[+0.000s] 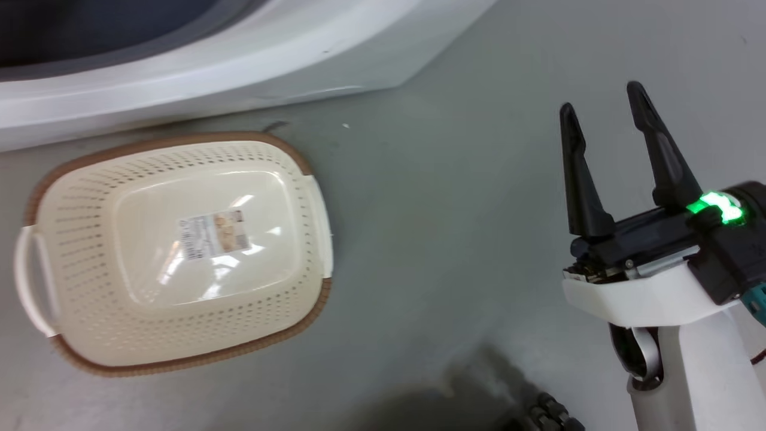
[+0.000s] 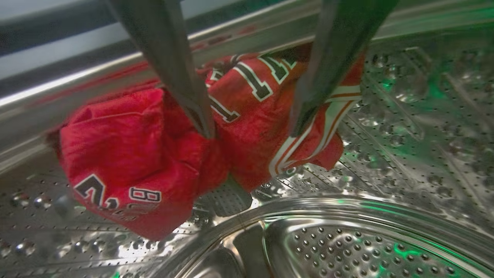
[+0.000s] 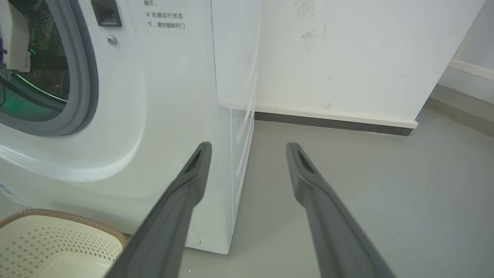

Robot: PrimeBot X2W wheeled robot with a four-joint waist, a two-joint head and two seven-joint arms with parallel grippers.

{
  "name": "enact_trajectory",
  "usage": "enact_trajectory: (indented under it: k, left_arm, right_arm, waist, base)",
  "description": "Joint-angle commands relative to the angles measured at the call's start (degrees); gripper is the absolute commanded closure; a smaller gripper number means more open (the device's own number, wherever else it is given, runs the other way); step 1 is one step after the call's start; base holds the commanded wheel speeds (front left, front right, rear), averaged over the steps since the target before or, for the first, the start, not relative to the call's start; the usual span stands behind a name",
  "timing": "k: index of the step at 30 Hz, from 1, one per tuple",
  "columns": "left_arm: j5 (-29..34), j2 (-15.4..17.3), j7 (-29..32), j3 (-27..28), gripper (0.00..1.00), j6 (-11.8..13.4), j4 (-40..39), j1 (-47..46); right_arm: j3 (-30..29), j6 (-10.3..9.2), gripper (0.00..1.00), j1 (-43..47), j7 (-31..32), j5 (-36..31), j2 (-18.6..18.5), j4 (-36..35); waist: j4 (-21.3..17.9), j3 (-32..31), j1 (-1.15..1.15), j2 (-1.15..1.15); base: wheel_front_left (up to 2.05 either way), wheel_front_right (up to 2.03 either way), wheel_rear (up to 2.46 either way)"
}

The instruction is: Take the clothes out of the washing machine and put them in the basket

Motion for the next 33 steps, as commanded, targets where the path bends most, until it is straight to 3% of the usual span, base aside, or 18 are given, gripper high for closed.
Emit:
enact_trajectory:
  k: [1, 11, 23, 25, 33]
  left_arm:
    - [0.2, 0.6, 0.4, -0.2, 0.00, 0.1, 0.3, -1.1]
    - [0.1, 5.5, 15.9, -6.2, 0.00, 0.1, 7.5, -15.0]
    - [0.4, 8.0, 19.9, -10.8, 0.00, 0.1, 11.9, -18.3]
    - [-0.4, 8.3, 20.1, -11.5, 1.00, 0.1, 12.1, -18.1]
    - [-2.4, 9.3, 16.0, -12.7, 1.00, 0.1, 13.5, -17.8]
  right_arm:
    - [0.0, -0.06, 0.00, -0.7, -0.1, 0.1, 0.1, -0.4]
    - [3.0, -0.06, 0.00, -2.0, -0.1, 3.7, 0.2, -3.3]
    - [3.9, -0.06, 0.00, -0.6, -0.1, 5.5, 0.2, -4.9]
    - [3.5, -0.06, 0.00, -0.6, -0.1, 5.4, 0.2, -5.1]
    - [3.0, -0.06, 0.00, -1.2, -0.1, 5.5, 0.2, -5.1]
  waist:
    - [-2.7, 2.5, -0.02, 0.00]
    - [-7.7, 7.0, -0.02, 0.00]
    - [-10.2, 9.0, -0.02, 0.00]
    - [-10.1, 9.3, -0.02, 0.00]
    - [-9.8, 8.4, -0.02, 0.00]
  base:
    - [0.00, 0.00, 0.00]
    - [0.00, 0.00, 0.00]
    - [0.00, 0.00, 0.00]
    - [0.00, 0.00, 0.00]
    - [0.00, 0.00, 0.00]
